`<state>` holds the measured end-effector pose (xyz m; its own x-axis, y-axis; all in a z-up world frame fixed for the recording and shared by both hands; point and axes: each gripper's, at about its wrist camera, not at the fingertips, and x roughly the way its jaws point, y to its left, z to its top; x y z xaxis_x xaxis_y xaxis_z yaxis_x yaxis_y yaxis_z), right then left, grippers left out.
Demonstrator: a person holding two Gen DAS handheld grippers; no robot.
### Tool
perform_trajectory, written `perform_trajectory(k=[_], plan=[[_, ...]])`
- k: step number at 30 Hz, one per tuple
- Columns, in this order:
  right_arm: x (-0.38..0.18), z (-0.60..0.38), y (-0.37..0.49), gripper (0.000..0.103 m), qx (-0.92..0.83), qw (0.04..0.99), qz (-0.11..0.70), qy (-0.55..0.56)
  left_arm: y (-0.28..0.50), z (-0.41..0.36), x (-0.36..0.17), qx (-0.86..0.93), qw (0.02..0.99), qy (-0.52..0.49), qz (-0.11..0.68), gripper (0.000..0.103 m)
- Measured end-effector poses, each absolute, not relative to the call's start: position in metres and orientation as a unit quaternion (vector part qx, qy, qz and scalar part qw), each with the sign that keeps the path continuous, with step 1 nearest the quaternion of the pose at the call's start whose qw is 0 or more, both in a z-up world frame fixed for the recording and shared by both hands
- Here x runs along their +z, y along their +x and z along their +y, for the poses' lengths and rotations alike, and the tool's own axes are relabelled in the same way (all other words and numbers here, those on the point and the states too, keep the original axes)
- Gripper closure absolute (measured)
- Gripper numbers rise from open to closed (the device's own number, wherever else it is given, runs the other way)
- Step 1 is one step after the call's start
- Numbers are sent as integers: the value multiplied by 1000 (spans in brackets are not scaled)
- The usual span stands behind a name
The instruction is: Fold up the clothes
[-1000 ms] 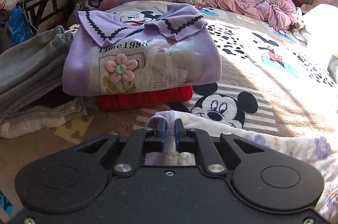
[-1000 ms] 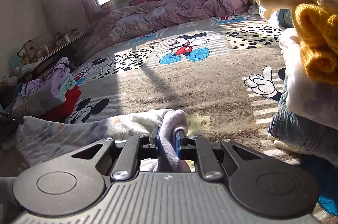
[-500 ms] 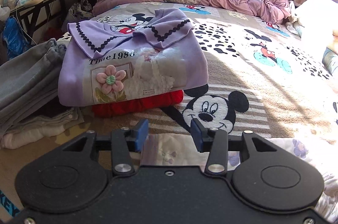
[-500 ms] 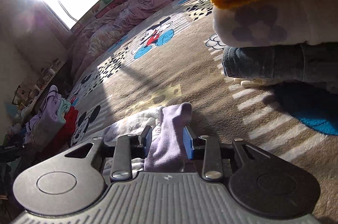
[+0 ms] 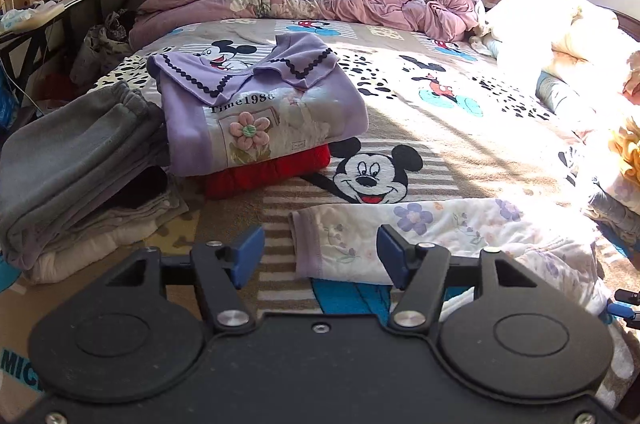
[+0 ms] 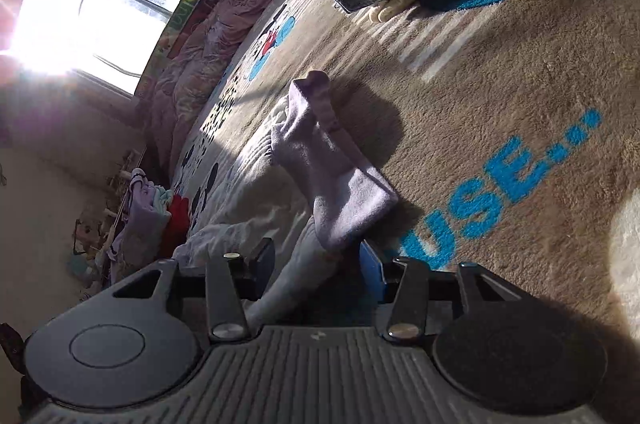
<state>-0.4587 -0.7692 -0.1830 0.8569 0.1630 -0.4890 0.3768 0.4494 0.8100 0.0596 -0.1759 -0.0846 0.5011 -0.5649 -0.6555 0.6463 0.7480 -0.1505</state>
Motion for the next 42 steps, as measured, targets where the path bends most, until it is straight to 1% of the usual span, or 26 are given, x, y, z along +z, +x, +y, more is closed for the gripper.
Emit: perform_trajectory(k=[7,10,15,16,17,19,20,21,22,26,27,28,32,33,36,39,40,41,42], plan=[[-208,-749,-467,53,-53,766,236,596,34,-175,-122,-418,804,167,388,37],[-211,-748,-463,52,-61,757,227,610,35,-181,-136,-415,798,181,397,37],[-211,-752,-449,52,-69,744,221,627,40,-196,-143,-415,793,188,404,37],[-211,-753,-445,52,-71,745,223,625,40,-200,-144,-411,792,195,407,39],[-211,-753,-442,53,-74,747,223,622,41,-204,-146,-407,791,202,410,44],[-212,-753,-436,62,-81,750,223,618,41,-213,-145,-399,789,224,411,80],[-210,-753,-435,65,-79,753,222,614,40,-216,-145,-396,788,232,410,84],[-208,-752,-434,76,-77,757,220,611,41,-216,-141,-395,791,226,410,86],[-206,-752,-434,85,-74,760,218,607,42,-217,-138,-393,794,219,409,88],[-198,-752,-432,88,-65,775,210,593,48,-211,-120,-389,801,168,422,89],[-195,-754,-433,89,-62,774,208,595,49,-210,-115,-388,803,155,426,91],[-193,-756,-434,89,-59,773,206,597,50,-207,-110,-388,804,137,429,97],[-181,-768,-442,90,-45,771,191,606,49,-197,-92,-400,803,77,436,99],[-178,-769,-445,90,-42,769,188,609,45,-198,-88,-403,801,82,434,99],[-172,-771,-451,90,-41,769,202,605,45,-197,-100,-365,802,105,461,99],[-182,-765,-457,90,-66,772,242,585,47,-195,-126,-324,794,151,492,99],[-187,-763,-460,87,-74,769,250,583,48,-194,-133,-316,792,159,498,98],[-192,-761,-463,85,-82,767,259,581,48,-192,-139,-307,790,166,503,96],[-197,-760,-467,85,-79,764,257,587,48,-191,-142,-308,787,167,508,87]])
